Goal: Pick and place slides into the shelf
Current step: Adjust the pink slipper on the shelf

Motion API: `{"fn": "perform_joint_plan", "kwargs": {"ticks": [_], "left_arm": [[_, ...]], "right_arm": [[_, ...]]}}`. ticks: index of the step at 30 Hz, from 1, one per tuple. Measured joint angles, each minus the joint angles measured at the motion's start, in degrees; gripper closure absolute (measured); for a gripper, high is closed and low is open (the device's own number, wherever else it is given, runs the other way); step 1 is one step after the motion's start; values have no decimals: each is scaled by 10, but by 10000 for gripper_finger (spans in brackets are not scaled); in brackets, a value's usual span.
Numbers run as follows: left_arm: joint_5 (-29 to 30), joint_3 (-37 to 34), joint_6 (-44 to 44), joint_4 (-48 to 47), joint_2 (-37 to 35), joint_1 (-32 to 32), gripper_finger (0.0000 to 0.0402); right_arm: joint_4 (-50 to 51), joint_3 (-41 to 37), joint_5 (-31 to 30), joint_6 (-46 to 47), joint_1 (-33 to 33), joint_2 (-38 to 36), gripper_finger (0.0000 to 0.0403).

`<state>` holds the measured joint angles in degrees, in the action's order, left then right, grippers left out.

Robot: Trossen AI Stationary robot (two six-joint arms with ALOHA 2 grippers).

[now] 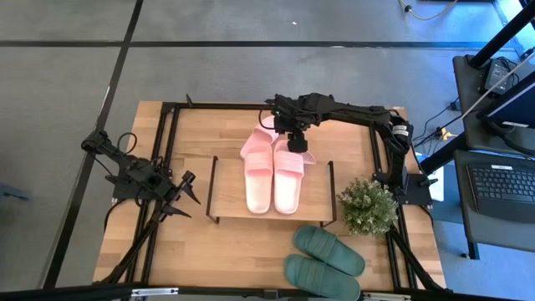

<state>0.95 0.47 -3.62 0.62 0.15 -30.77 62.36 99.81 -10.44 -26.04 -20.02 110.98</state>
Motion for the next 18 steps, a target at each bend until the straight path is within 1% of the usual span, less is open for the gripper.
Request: {"fn": "perform_joint_plan", "kwargs": {"ticks": [5, 10, 15, 18], "left_arm": [[0, 0, 0, 0, 0, 0, 180], [0, 0, -3, 0, 0, 0, 180], [0, 0, -3, 0, 0, 0, 180], [0, 0, -4, 0, 0, 0, 180]], "right_arm": [[1, 0, -59, 0, 10, 0, 212], [1, 0, -67, 7, 21, 0, 212], [22, 0, -71, 14, 38, -1, 212], [30, 0, -114, 15, 49, -1, 212]]}}
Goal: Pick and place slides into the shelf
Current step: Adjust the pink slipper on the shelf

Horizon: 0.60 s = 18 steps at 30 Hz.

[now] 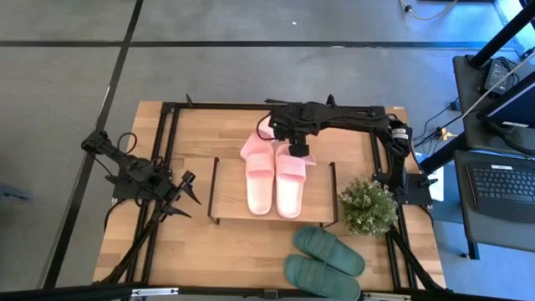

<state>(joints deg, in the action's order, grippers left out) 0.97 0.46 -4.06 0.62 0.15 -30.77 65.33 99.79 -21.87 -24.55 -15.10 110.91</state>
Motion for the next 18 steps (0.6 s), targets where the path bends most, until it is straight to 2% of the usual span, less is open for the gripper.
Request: {"fn": "perform_joint_plan", "kwargs": {"ticks": [5, 18], "left_arm": [[0, 0, -19, 0, 0, 0, 180], [0, 0, -26, 0, 0, 0, 180]], "right_arm": [[-18, 0, -58, -4, 16, 0, 212], [-33, 0, -66, -10, 19, 0, 212]]}}
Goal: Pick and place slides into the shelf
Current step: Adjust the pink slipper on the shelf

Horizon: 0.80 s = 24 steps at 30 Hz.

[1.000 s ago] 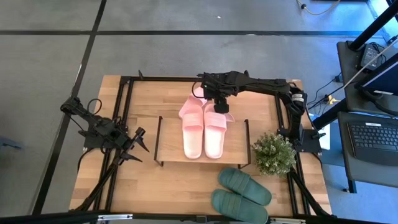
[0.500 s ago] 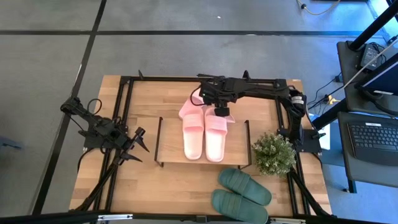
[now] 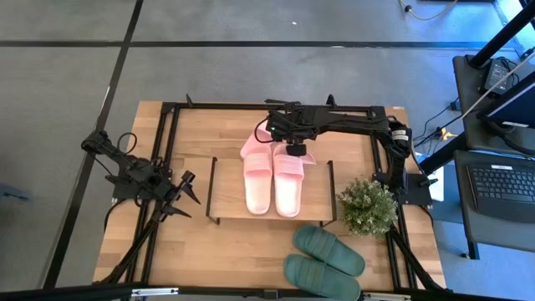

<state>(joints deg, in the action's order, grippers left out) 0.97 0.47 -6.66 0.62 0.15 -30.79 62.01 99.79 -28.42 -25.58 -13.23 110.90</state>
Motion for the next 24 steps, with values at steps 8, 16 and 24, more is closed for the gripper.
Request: {"fn": "perform_joint_plan", "kwargs": {"ticks": [8, 16, 24], "left_arm": [[0, 0, 0, 0, 0, 0, 180], [6, 0, 0, 0, 0, 0, 180], [9, 0, 1, 0, 0, 0, 180]], "right_arm": [[0, 0, 0, 0, 0, 0, 212], [1, 0, 0, 0, 0, 0, 212], [0, 0, 1, 0, 0, 0, 212]]}}
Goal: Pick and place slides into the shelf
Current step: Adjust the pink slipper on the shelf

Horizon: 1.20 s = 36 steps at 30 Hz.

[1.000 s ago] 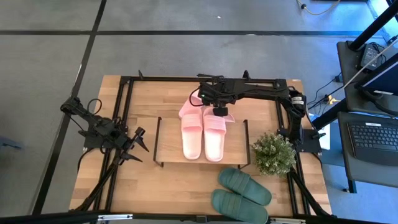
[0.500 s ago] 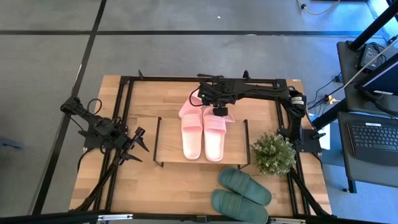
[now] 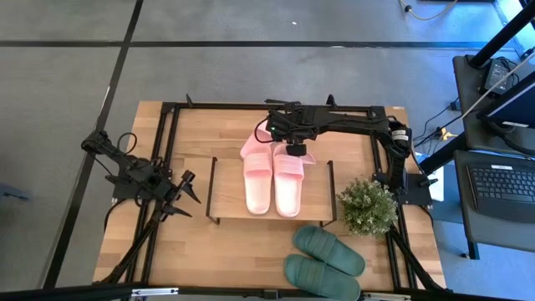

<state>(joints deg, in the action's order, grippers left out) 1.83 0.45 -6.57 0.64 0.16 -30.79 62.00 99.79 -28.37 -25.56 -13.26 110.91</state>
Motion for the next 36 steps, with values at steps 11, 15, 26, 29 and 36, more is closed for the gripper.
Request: {"fn": "perform_joint_plan", "kwargs": {"ticks": [11, 15, 26, 29, 36], "left_arm": [[2, 0, -1, 0, 0, 0, 180], [2, 0, -2, 0, 0, 0, 180], [2, 0, -1, 0, 0, 0, 180], [2, 0, -1, 0, 0, 0, 180], [2, 0, -1, 0, 0, 0, 180]], "right_arm": [[-13, 0, 1, 1, 0, 0, 212], [-29, -1, 1, -1, 0, 0, 212], [63, 55, 4, 0, 3, 1, 212], [106, 95, 13, 0, 3, 1, 212], [178, 172, 149, 11, -5, 0, 212]]}}
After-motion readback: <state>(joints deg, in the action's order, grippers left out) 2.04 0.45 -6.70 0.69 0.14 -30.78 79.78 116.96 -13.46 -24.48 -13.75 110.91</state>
